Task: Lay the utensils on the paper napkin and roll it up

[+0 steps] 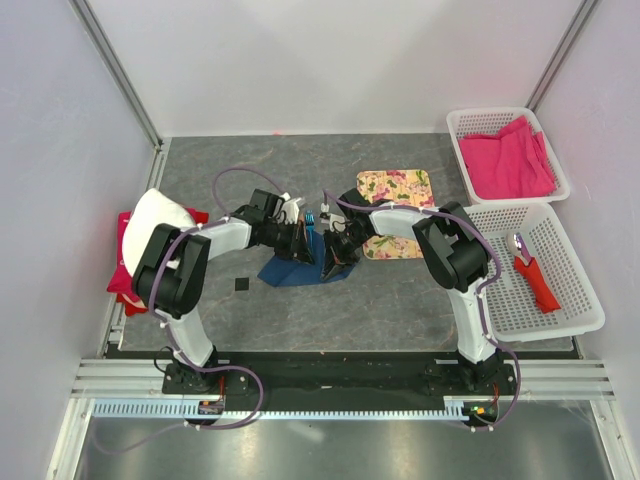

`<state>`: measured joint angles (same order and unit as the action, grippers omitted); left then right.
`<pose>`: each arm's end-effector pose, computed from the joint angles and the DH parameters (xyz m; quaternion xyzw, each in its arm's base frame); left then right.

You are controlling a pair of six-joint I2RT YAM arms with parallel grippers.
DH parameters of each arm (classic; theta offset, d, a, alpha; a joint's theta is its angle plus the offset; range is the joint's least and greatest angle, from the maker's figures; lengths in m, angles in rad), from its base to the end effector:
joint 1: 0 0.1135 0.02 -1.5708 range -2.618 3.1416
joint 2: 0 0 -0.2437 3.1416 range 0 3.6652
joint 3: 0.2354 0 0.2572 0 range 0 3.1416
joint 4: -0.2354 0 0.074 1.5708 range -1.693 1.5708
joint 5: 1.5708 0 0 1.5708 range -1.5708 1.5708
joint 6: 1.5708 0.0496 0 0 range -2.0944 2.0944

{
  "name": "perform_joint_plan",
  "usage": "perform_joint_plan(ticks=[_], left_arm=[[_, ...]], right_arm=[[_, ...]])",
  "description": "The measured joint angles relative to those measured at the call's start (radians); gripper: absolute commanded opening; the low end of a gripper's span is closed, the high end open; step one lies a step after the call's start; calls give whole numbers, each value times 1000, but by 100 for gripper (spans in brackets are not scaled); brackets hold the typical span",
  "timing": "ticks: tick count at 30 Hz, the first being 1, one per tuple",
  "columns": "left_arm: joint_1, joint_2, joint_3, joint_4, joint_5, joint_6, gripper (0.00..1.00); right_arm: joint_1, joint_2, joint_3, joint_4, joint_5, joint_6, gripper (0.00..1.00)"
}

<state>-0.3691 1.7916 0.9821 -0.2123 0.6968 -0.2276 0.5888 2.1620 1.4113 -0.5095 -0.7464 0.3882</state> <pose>0.3129 -0.1552 0.1160 0.1563 0.8959 -0.3890 0.1469 0.3251 0.2576 0.0840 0.1482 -0.9097 -0.3857 0.0419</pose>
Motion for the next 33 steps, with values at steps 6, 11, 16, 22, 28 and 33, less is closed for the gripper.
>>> perform_joint_plan(ticks=[6,11,16,22,28,33], left_arm=[[0,36,3,4,-35,-11,15],[0,48,11,2,-40,-15,14],[0,49,16,-5,-47,-15,13],[0,62,31,-16,-48,-15,13],[0,64,38,-24,-49,-15,13],[0,64,39,-26,-51,-15,13]], right_arm=[[-3,0,0,-4,-1,0,9],[-11,0,0,-11,-4,-3,9],[-24,-3,-1,-31,-5,-19,9],[-57,-10,-19,-47,-16,-33,9],[-81,-23,-40,-67,-20,-49,11],[-89,-36,-41,-86,-12,-64,20]])
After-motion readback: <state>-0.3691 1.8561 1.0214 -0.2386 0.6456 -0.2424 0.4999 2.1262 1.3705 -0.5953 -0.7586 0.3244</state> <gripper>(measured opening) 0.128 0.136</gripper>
